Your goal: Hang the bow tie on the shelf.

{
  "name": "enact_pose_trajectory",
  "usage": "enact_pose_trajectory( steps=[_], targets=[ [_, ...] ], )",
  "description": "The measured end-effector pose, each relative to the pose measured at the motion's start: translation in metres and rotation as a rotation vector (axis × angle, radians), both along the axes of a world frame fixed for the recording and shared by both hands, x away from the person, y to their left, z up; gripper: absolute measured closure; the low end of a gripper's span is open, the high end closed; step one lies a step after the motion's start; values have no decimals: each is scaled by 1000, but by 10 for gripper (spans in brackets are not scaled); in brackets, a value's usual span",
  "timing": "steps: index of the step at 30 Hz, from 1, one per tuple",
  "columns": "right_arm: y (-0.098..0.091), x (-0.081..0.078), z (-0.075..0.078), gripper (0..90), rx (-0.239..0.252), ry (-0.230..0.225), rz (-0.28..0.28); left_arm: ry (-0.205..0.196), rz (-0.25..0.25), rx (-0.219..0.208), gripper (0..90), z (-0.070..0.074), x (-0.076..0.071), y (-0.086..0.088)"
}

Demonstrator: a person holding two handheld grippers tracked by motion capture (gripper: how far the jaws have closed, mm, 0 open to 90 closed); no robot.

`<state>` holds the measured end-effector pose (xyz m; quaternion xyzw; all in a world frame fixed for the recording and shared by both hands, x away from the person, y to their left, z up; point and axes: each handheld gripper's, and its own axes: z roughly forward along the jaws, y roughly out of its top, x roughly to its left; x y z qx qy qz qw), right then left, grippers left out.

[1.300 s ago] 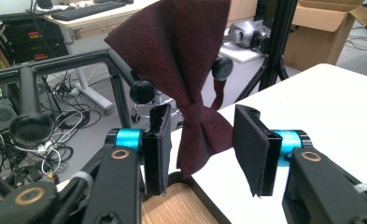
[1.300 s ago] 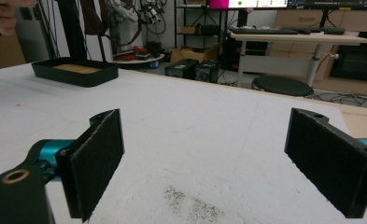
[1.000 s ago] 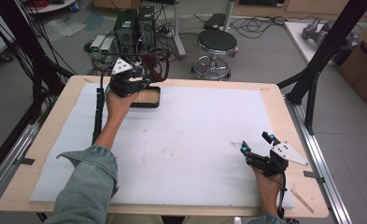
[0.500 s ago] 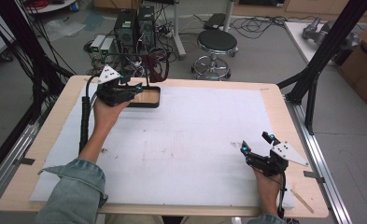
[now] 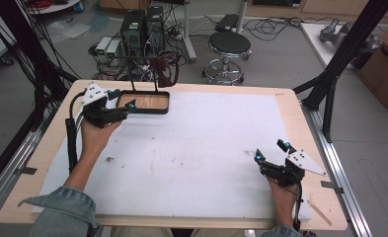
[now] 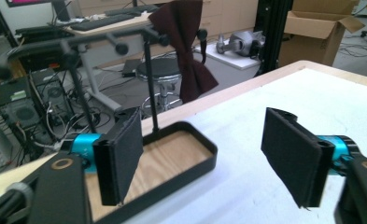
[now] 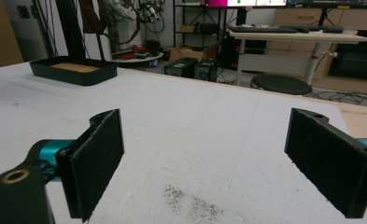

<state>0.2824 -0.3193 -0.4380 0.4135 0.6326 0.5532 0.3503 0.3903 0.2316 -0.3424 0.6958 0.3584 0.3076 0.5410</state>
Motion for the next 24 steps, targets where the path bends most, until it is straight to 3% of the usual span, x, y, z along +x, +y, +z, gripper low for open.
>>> enact_pose_trajectory(
  steps=[6, 17, 24],
  targets=[
    [0, 0, 0, 109, -6, -3, 0, 18, 22, -5, 239, -12, -17, 13],
    [0, 0, 0, 108, -4, 1, -4, 15, 65, -7, 235, -37, -50, 29],
    [0, 0, 0, 108, -5, 0, -3, 51, 95, 18, 203, -58, -64, 35]
  ],
)
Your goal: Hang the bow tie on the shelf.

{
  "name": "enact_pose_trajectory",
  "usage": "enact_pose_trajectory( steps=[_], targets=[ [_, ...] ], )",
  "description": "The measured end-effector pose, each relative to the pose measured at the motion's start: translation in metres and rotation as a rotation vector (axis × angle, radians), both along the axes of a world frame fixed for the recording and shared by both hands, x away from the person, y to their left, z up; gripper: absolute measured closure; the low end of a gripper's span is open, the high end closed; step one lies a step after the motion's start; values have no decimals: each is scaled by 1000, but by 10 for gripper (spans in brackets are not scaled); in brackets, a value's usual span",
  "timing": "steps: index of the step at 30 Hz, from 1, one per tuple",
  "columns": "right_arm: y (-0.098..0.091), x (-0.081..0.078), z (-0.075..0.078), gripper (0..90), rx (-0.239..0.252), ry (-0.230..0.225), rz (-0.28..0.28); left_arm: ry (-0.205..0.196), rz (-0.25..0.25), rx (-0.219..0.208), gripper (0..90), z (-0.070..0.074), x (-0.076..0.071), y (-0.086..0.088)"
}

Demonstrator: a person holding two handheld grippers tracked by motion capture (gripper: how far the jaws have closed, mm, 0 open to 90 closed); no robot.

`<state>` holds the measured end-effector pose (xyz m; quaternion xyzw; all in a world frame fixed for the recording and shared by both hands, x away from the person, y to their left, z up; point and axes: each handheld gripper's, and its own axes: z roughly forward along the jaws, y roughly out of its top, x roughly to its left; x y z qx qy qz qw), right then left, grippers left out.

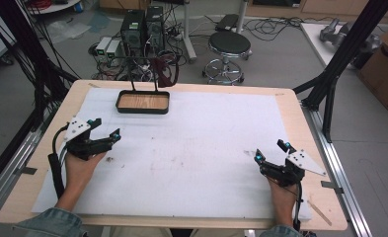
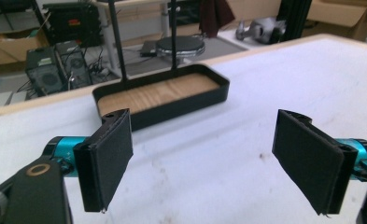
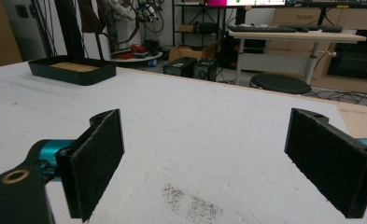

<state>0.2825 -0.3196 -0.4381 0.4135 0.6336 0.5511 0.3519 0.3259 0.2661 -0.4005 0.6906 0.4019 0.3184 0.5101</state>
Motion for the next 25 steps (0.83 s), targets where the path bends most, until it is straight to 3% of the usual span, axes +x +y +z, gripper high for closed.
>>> enact_pose_trajectory(
  steps=[10, 25],
  targets=[
    [0, 0, 0, 109, 0, 0, 0, 67, 19, 14, 194, -30, -17, 3],
    [0, 0, 0, 109, 0, -1, 1, 93, 50, 10, 194, -38, -23, 10]
  ],
)
